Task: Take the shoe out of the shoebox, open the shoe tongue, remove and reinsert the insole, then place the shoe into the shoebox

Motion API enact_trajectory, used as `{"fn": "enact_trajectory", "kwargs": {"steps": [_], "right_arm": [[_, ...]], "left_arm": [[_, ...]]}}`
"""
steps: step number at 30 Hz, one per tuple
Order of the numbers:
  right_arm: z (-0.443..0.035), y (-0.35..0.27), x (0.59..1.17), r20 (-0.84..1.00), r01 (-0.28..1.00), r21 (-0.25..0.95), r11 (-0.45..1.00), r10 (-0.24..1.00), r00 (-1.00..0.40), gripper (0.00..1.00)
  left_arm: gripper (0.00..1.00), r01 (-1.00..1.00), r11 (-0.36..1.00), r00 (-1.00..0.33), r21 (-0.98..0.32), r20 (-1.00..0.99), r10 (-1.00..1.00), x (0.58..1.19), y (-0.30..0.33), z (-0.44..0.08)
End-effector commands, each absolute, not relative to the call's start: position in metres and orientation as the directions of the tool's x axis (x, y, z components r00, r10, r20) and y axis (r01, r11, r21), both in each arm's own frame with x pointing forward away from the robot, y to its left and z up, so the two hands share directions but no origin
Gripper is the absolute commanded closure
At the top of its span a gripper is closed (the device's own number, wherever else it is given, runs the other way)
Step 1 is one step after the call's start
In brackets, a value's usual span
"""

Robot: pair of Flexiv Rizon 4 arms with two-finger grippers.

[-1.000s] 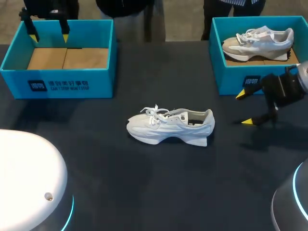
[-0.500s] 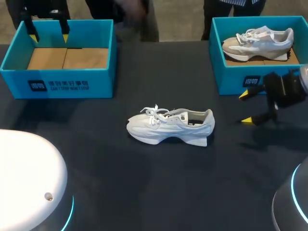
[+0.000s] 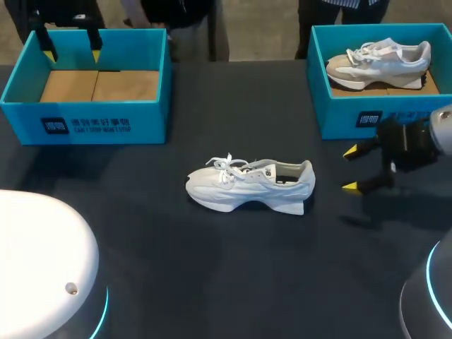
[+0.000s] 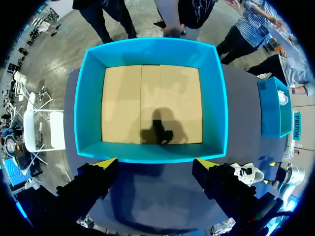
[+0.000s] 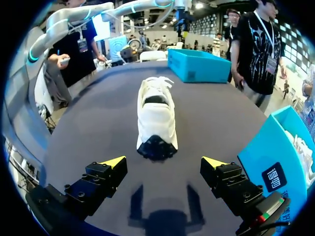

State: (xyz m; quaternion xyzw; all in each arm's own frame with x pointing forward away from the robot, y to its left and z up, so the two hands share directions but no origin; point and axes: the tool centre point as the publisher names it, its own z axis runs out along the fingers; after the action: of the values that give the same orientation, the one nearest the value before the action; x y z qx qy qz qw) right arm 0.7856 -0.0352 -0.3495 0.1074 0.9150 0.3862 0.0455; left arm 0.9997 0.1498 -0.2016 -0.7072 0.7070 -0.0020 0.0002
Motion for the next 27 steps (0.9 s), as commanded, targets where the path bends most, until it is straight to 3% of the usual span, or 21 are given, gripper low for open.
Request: {"fn": "enact_trajectory", "kwargs": {"steps": [1, 27], "right_arm": [[-0.356, -0.021, 0.782, -0.008, 0.176, 0.715, 0.676, 0.259, -0.966, 0.00], [-0.371, 0.011, 0.771, 0.036, 0.227, 0.736, 0.638, 0.298, -0.954, 0.00]], "left_arm": [[0.00, -1.000, 0.000, 0.000, -0.002, 0.002, -1.000, 1.000, 0.150, -0.201], [0.00, -1.000, 0.000, 0.000, -0.002, 0.002, -1.000, 1.000, 0.150, -0.201]]}}
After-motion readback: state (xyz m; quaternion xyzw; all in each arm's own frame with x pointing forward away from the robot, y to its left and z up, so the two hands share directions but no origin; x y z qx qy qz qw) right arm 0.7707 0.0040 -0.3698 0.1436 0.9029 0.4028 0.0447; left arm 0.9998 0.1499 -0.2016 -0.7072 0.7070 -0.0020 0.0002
